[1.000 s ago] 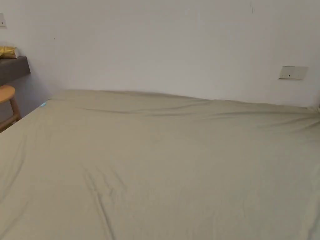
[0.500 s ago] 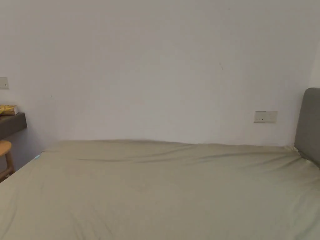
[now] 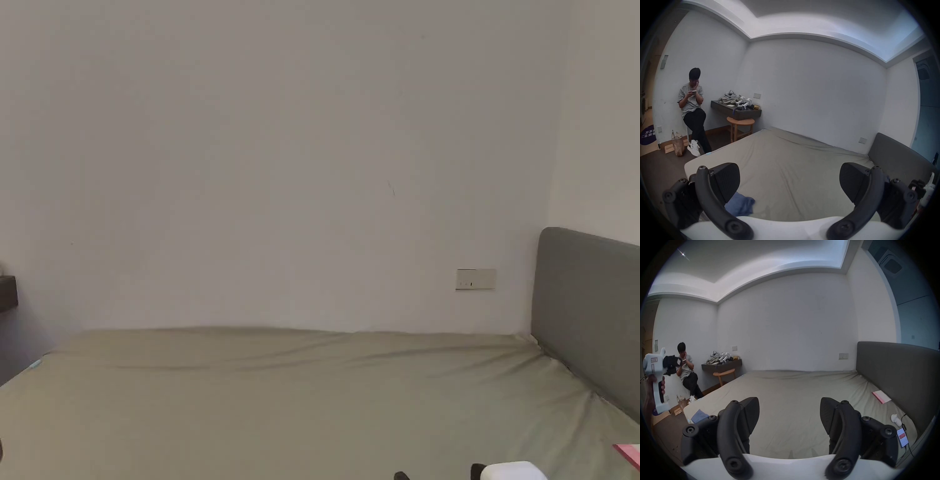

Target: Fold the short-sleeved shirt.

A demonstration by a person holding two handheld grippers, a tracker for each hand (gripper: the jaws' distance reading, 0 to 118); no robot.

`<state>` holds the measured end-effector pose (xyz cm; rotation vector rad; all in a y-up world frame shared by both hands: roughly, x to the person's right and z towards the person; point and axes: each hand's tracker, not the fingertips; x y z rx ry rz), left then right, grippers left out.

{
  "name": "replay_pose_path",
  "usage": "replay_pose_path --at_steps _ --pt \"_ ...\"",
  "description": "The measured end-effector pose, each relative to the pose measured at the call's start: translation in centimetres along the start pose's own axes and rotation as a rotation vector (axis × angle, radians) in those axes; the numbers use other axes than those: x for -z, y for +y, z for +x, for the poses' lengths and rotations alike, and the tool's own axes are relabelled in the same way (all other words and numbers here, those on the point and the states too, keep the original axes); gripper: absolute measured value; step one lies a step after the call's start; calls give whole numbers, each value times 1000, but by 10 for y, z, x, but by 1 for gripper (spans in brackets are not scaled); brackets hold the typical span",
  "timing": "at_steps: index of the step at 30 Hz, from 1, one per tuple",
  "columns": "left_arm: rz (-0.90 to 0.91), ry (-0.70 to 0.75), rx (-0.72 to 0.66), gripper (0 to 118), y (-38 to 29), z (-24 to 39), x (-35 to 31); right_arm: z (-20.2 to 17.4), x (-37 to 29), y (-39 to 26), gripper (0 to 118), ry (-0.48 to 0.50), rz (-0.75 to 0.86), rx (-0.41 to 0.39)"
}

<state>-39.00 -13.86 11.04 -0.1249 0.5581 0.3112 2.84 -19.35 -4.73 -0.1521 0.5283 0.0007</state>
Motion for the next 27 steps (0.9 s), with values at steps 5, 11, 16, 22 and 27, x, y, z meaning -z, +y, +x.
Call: replay_pose_path --at_steps 5,11,16,22,27 --pt "48 -83 108 118 -32 68 -22 -9 -23 2 104 -99 95 -67" --pt "-188 -184 139 118 -65 119 -10 -14 -36 4 105 -110 83 -134" --pt "-109 -101 327 118 -81 150 -17 -8 -45 1 105 -92 87 -95" --pt "-35 -108 403 118 -92 166 -30 -3 -42 3 105 -116 79 -99" --pt "-56 -132 356 118 -90 161 -27 -2 -41 4 105 -119 72 -96"
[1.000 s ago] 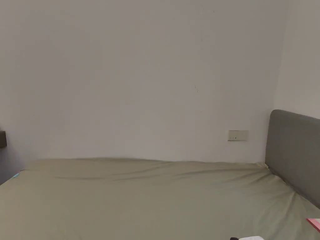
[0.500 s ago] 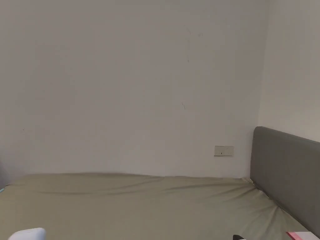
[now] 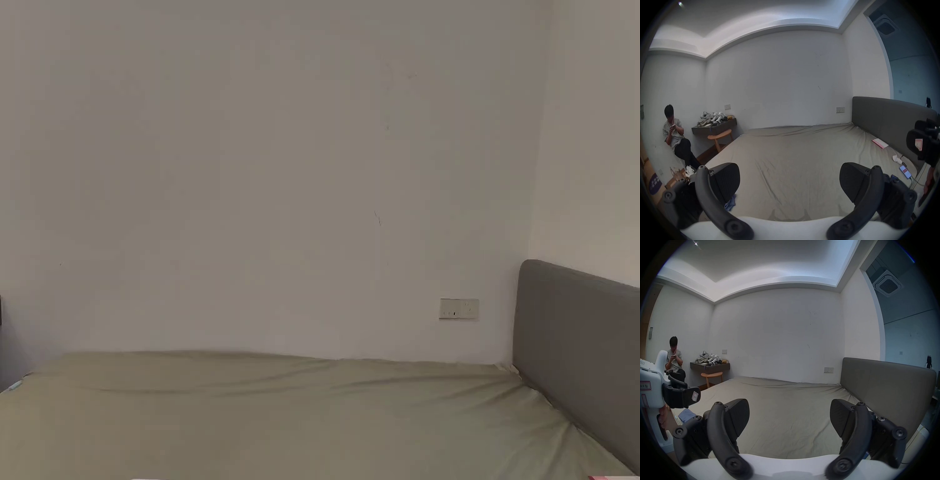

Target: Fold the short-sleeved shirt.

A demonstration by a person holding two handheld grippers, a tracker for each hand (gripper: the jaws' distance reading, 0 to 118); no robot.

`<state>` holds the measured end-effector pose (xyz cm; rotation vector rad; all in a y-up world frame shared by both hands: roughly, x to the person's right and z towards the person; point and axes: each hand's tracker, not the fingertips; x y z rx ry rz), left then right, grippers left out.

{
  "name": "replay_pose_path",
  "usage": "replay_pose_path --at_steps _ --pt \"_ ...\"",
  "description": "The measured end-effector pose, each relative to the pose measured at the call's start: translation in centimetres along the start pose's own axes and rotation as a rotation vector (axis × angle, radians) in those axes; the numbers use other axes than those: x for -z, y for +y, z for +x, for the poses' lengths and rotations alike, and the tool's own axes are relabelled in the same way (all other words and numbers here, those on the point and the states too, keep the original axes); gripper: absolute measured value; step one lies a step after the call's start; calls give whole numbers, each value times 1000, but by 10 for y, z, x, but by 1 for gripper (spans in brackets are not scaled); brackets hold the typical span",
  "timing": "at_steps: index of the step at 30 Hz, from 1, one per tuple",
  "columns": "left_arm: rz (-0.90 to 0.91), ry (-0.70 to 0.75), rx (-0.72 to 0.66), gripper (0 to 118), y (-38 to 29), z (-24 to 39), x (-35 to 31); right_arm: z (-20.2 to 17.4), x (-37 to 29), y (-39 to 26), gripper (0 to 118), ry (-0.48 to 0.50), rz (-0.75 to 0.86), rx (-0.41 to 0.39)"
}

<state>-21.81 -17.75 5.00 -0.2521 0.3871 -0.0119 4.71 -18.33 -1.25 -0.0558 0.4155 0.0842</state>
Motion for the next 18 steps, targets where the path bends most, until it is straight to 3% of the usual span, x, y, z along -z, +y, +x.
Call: replay_pose_path --at_steps 15,18 --pt "67 40 5 118 -5 2 -12 -1 1 7 105 12 -6 7" --pt "104 115 -25 118 -7 6 -12 -4 0 10 105 10 -4 -6"
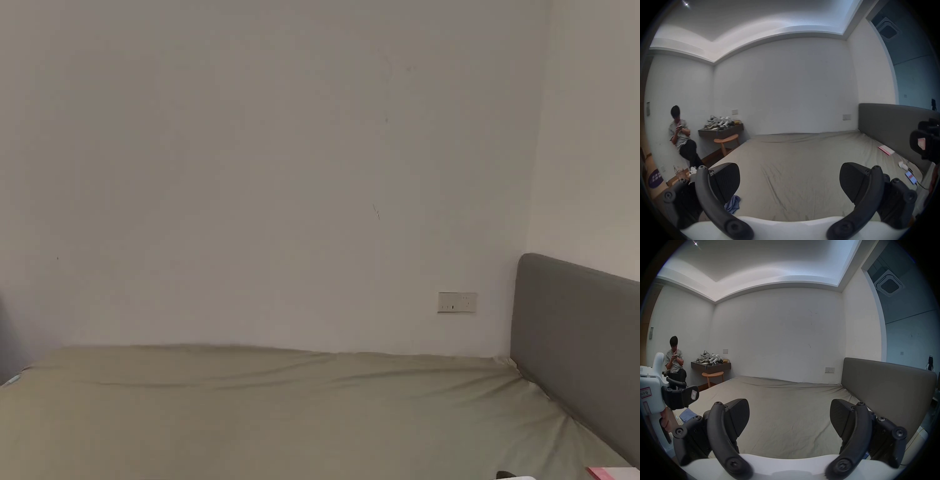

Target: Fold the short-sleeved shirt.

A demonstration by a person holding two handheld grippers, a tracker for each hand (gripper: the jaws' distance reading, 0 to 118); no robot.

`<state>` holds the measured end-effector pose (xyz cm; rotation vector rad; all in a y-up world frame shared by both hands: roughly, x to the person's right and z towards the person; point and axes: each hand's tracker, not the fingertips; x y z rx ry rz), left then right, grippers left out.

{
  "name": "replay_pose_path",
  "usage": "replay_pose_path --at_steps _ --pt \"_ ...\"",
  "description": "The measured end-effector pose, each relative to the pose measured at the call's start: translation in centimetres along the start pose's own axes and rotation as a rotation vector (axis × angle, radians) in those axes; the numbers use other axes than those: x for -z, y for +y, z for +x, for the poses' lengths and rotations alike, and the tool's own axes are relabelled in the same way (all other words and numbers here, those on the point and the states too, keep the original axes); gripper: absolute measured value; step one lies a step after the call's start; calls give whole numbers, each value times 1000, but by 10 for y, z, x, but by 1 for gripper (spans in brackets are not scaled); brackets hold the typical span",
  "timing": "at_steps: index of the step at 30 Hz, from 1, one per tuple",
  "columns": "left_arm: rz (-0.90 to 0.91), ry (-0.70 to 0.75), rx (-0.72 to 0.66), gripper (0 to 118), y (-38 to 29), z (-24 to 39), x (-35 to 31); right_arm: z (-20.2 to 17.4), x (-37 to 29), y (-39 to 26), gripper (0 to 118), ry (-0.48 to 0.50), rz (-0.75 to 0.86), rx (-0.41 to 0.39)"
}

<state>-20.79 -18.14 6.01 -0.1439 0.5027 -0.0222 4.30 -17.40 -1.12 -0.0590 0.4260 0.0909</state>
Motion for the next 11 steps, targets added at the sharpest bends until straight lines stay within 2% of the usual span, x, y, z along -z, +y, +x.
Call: replay_pose_path --at_steps 2,7,10,11 --pt "34 44 8 118 -2 1 -2 -1 -1 0 105 0 5 -8" --pt "-36 -11 -23 118 2 -6 2 0 1 -2 105 -3 -3 -8" --pt "-142 146 5 118 -2 0 5 1 2 -3 105 -4 -11 -4" --pt "-155 158 4 118 -3 2 5 1 2 -3 105 -2 -11 -1"
